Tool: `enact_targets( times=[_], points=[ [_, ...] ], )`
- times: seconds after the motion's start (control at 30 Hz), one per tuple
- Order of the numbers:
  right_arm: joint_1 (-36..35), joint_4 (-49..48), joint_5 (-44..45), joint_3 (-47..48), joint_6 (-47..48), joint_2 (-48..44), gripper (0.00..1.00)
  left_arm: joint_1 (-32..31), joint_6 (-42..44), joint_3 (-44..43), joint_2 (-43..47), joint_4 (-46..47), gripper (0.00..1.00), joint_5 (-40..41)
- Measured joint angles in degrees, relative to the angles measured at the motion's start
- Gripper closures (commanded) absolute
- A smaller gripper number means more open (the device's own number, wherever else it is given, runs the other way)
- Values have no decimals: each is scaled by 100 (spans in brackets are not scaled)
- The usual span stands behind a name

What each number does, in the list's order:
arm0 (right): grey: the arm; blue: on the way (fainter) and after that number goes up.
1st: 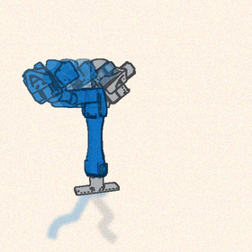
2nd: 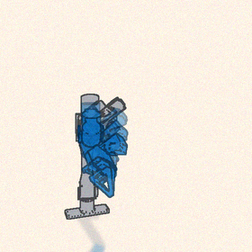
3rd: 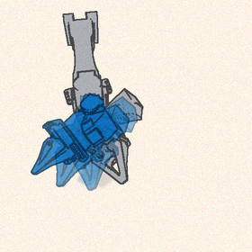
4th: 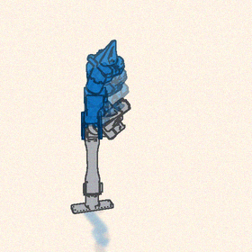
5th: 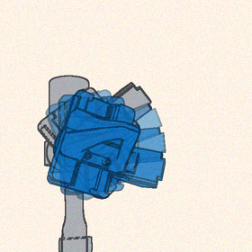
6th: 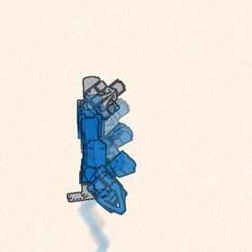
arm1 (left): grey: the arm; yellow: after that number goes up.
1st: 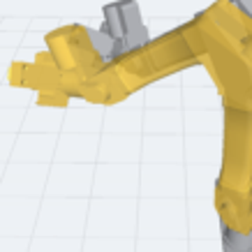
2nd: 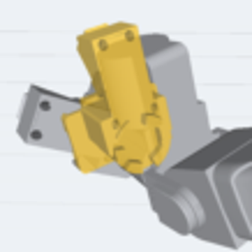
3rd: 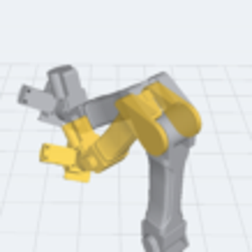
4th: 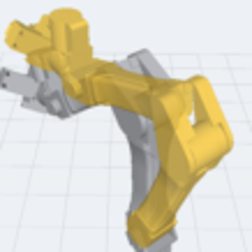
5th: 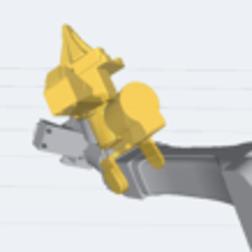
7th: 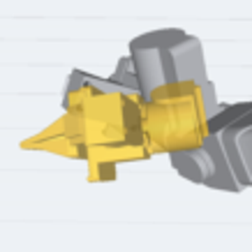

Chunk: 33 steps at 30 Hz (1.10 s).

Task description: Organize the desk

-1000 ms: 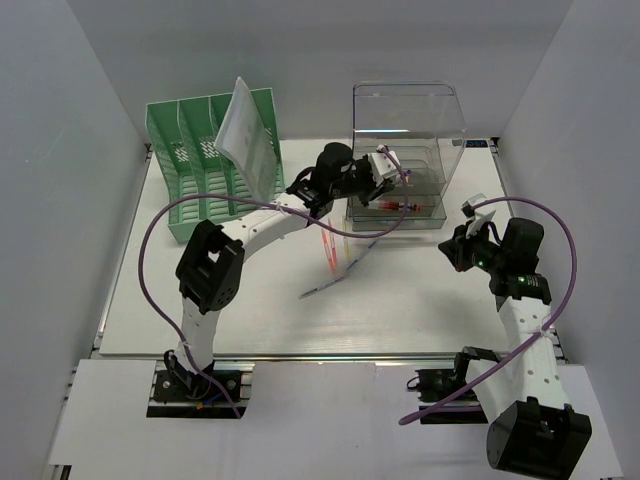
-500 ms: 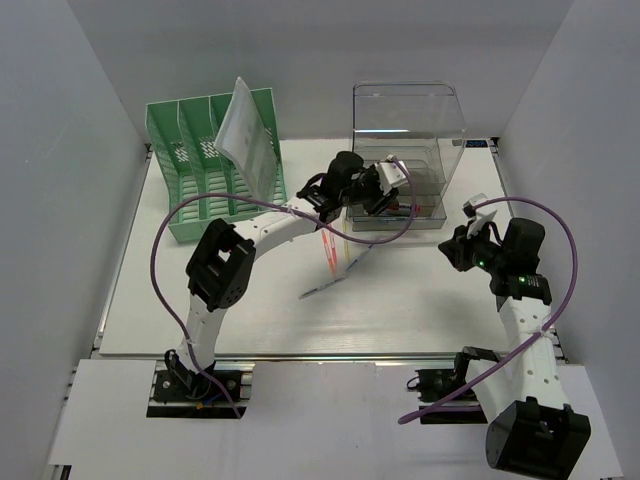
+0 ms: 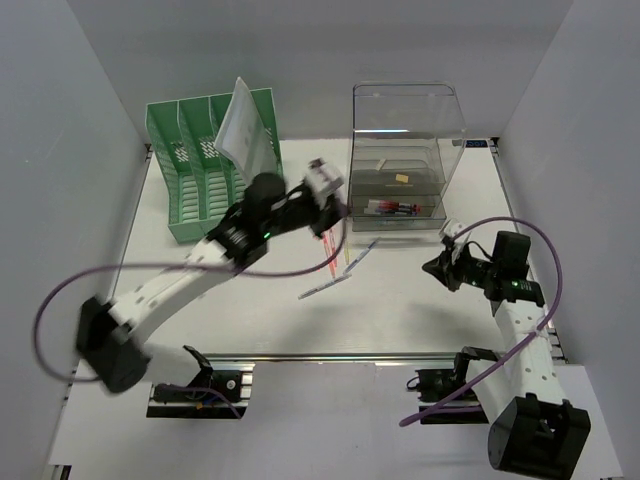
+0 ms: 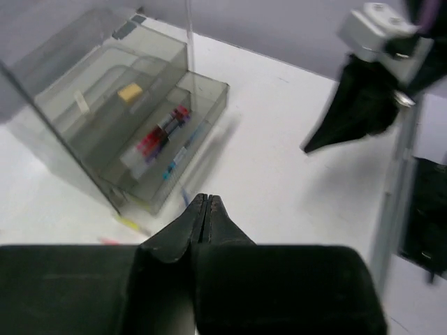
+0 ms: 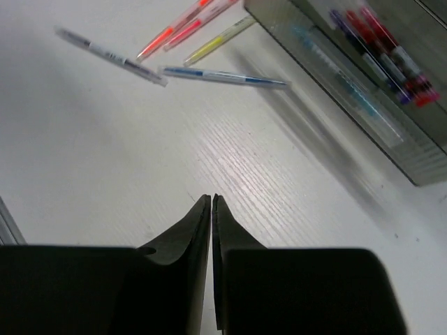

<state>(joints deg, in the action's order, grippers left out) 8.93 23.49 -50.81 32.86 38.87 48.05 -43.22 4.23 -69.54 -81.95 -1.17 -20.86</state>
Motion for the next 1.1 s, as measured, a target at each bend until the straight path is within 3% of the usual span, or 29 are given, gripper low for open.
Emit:
enact_targets(
  times=[0.13,0.27,0.43,0.63,0.83,1.1],
  points=[
    [-337,138,101,46,870,83,92,31,-437,1530,2000,-68,44,258],
    [-713,195,575,509,1436,723,87,37,-612,2551,2872,-289,32,584],
    [-1307,-197,1329,710,1700,1480,82,39,-616,3095,3106,-800,30,1062],
    [-1764,-756,2096,743,1757,2105,85,39,-573,3106,3506,-876,39,1451],
    [-2035,-1211,2747,981,1895,2669,83,35,-498,3101,3471,-984,39,1700],
    [-2306,-1884,3519,1283,1976,3357,70,35,-468,3101,3488,-1088,40,1784]
  ],
)
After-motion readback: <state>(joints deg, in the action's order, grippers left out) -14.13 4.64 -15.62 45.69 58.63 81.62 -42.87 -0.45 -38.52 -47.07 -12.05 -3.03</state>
